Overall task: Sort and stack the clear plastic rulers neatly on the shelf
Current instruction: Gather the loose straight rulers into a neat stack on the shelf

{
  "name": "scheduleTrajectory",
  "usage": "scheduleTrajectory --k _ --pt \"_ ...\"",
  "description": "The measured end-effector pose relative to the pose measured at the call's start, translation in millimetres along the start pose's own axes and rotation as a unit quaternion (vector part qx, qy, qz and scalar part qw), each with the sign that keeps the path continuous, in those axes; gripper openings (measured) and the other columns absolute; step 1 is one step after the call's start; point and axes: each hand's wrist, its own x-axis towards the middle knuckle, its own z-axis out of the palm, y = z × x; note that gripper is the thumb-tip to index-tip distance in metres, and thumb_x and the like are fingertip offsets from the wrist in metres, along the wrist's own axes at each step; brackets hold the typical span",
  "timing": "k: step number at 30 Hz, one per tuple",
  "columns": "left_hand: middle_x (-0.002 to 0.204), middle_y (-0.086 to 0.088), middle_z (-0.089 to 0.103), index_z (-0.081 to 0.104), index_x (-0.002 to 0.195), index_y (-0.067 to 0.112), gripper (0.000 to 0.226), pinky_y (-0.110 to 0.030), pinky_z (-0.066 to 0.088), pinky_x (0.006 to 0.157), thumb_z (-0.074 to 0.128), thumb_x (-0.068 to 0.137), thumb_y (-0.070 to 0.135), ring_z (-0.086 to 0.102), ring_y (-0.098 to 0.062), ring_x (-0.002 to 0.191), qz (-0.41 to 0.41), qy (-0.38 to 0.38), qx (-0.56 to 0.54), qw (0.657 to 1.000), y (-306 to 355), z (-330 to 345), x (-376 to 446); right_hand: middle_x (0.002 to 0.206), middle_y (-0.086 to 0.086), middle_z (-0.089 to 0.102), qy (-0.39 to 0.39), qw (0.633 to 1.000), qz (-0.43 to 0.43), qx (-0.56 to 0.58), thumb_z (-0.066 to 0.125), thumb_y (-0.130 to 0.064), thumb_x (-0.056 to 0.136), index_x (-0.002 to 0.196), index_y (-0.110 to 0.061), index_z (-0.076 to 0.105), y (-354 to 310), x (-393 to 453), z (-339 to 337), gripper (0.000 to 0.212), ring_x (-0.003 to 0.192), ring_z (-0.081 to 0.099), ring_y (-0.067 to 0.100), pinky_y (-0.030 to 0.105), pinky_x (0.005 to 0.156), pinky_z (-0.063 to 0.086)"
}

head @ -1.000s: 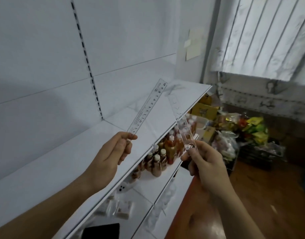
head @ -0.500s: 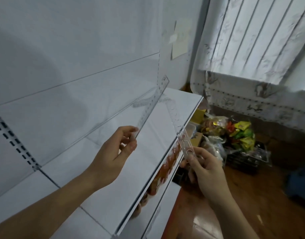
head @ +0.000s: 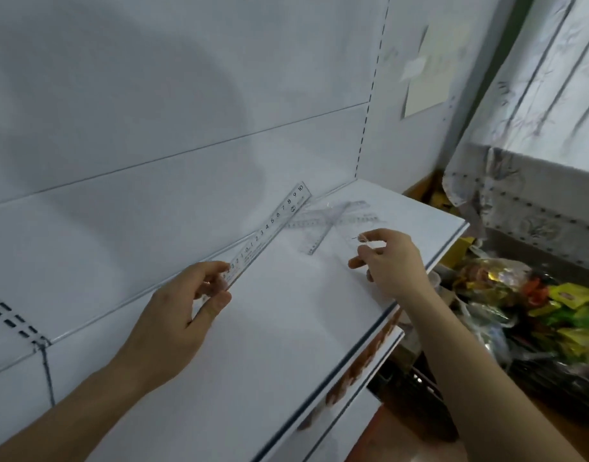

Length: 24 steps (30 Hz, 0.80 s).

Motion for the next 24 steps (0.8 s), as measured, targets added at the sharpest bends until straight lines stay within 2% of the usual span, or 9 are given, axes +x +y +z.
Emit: scheduleTrajectory --k 2,4,8,10,14,17,20,22,24 --pt "0.107 0.025 0.066 0.06 0.122 0.034 0.028 -0.011 0.045 0.083 0.059 0.094 0.035 0.065 0.0 0.103 -0.018 0.014 0.012 1.0 5.5 8.1 7.5 0.07 -0.013 0.075 -0.03 0.999 -0.007 -0.018 0.058 -0.026 0.101 0.124 -0.023 0.062 6.5 20.4 -5.0 0.023 0.069 0.07 0.009 0.027 0.065 0.057" --pt "0.107 0.026 0.065 0.06 0.121 0.036 0.027 -0.005 0.043 0.081 0.059 0.094 0.035 0.063 0.003 0.104 -0.036 0.026 0.032 0.999 12.1 17.6 15.5 0.067 -0.012 0.075 -0.05 0.998 -0.019 -0.042 0.06 -0.032 0.101 0.123 -0.027 0.059 9.1 35.3 -12.5 0.023 0.074 0.07 0.008 0.024 0.063 0.052" --pt "0.109 0.026 0.064 0.059 0.125 0.036 0.03 -0.005 0.04 0.074 0.059 0.095 0.036 0.059 0.01 0.104 -0.079 0.057 0.093 0.991 21.1 38.2 29.7 0.058 -0.007 0.07 -0.053 0.992 -0.086 -0.07 0.06 -0.044 0.099 0.115 -0.031 0.061 13.2 55.2 -27.6 0.021 0.057 0.065 0.004 0.02 0.056 0.043" --pt "0.109 0.025 0.063 0.059 0.127 0.034 0.032 -0.008 0.04 0.079 0.06 0.095 0.034 0.058 0.01 0.103 -0.083 0.062 0.127 0.987 27.6 50.8 35.7 0.06 -0.003 0.069 -0.07 0.987 -0.142 0.004 0.05 -0.043 0.103 0.113 -0.028 0.066 11.5 60.0 -34.0 0.025 0.048 0.058 0.006 0.023 0.055 0.044" --pt "0.111 0.015 0.063 0.061 0.13 0.025 0.034 -0.03 0.054 0.078 0.063 0.096 0.028 0.063 -0.007 0.095 -0.047 0.038 0.201 0.978 39.5 78.7 52.9 0.083 0.008 0.072 -0.217 0.938 -0.187 0.196 0.038 -0.042 0.105 0.123 -0.022 0.065 -2.8 62.2 -40.5 0.038 0.055 0.057 0.02 0.027 0.053 0.046" --pt "0.116 0.008 0.066 0.062 0.132 0.023 0.038 -0.037 0.057 0.077 0.067 0.095 0.026 0.067 -0.018 0.094 -0.026 0.028 0.232 0.972 46.4 99.7 74.5 0.078 0.01 0.071 -0.181 0.944 -0.2 0.189 0.051 -0.02 0.105 0.117 -0.016 0.066 -1.1 71.8 -35.1 0.019 0.055 0.06 0.021 0.028 0.053 0.049" --pt "0.135 0.001 0.062 0.051 0.145 0.021 0.053 -0.038 0.048 0.099 0.065 0.096 0.035 0.061 -0.024 0.116 -0.058 0.04 0.264 0.962 43.8 114.2 100.0 0.07 0.007 0.073 -0.122 0.967 -0.146 0.17 0.057 -0.009 0.1 0.106 -0.015 0.068 13.7 100.0 -32.6 0.014 0.051 0.056 0.015 0.025 0.054 0.048" --pt "0.154 -0.002 0.044 0.032 0.155 0.018 0.067 -0.038 0.033 0.114 0.05 0.099 0.05 0.044 -0.022 0.138 -0.143 0.008 0.279 0.95 38.9 122.7 109.3 0.071 0.001 0.075 -0.108 0.978 -0.107 0.143 0.064 -0.015 0.097 0.107 -0.017 0.069 23.6 122.1 -34.8 0.011 0.053 0.059 0.011 0.025 0.057 0.047" --pt "0.162 -0.003 0.03 0.024 0.158 0.016 0.08 -0.037 0.024 0.119 0.027 0.096 0.066 0.03 -0.02 0.148 -0.195 -0.033 0.298 0.934 35.2 132.5 108.2 0.071 -0.005 0.076 -0.102 0.986 -0.102 0.088 0.068 -0.024 0.095 0.107 -0.021 0.069 31.2 138.2 -35.2 0.013 0.062 0.066 0.005 0.027 0.063 0.047"
